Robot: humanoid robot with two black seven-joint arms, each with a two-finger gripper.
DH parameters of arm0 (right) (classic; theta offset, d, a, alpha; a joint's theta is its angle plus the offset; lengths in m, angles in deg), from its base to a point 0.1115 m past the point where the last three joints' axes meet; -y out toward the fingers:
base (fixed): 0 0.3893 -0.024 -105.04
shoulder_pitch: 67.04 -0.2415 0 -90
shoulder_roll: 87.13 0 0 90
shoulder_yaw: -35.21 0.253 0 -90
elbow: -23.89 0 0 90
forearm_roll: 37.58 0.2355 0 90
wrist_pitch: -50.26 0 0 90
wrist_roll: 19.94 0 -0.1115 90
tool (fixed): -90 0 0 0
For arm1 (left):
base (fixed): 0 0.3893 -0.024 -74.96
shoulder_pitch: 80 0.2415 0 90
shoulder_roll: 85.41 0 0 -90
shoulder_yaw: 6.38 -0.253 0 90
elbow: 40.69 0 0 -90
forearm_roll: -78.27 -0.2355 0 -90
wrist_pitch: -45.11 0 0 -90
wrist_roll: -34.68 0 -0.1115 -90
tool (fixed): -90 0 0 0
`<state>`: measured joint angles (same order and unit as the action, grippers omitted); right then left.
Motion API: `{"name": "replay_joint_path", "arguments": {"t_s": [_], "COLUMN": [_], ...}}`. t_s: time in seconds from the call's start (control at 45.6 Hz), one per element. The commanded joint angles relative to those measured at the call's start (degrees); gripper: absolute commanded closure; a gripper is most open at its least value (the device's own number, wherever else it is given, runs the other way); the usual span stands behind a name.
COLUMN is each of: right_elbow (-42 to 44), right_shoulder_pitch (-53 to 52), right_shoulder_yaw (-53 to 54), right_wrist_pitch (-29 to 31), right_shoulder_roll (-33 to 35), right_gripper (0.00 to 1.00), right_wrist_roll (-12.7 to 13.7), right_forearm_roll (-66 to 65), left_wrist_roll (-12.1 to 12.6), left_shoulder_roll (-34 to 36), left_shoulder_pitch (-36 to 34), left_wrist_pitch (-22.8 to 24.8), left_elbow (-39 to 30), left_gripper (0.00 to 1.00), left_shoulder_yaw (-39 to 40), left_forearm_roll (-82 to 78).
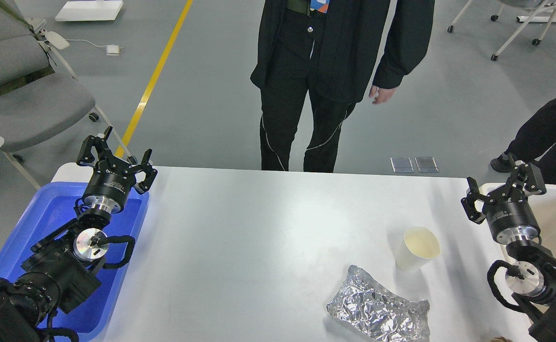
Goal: Tidy desktop
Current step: 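Raise the right gripper and swing it outward away from the table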
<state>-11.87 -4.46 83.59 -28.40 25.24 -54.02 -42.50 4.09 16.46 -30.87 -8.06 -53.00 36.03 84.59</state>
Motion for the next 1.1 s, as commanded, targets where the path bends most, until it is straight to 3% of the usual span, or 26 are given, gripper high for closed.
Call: {"name": "replay_joint_path", "arguments": {"t_s": [0.0, 0.439, 0.549, 0.702, 0.878, 1.076], "right_elbow": [-0.8, -2.4, -8.9, -19.7, -30.0, -42.5], "right_shoulder_pitch": [0.2, -0.2, -0.5, -3.1, -8.9, -20.9], "right_shoulder_yaw": [0.0, -1.3, -5.1, -12.9, -20.4, -35.6], "right_wrist_pitch": [-1.8, -2.4, -4.1, -6.8, -7.3, -7.2], "right_shoulder_roll": [0.0, 1.9, 7.0, 15.7, 27.2, 38.6], "right_gripper": [0.0, 0.0, 0.0, 0.0, 0.0, 0.0], "right_wrist_roll": [0.1, 0.1, 1.9, 8.4, 9.3, 9.3], "right_forearm_roll": [0.0, -0.4, -0.4, -0.4, -2.1, -18.0], "left_wrist_roll": [-0.1, -0.1, -0.1, -0.1, -0.1, -0.1], "left_shoulder_roll": [0.0, 0.0, 0.0, 0.0, 0.0, 0.0], "left_shoulder_pitch": [0.0, 0.0, 0.0, 0.0, 0.0, 0.0], "left_wrist_pitch": [0.0, 0.0, 0.0, 0.0, 0.0, 0.0], "left_elbow": [0.0, 0.0, 0.0, 0.0, 0.0, 0.0], "left_gripper": [0.0, 0.0, 0.0, 0.0, 0.0, 0.0], "left_shoulder_yaw": [0.1, 0.0, 0.0, 0.0, 0.0, 0.0], "left_forearm_roll": [0.1, 0.0, 0.0, 0.0, 0.0, 0.0]}}
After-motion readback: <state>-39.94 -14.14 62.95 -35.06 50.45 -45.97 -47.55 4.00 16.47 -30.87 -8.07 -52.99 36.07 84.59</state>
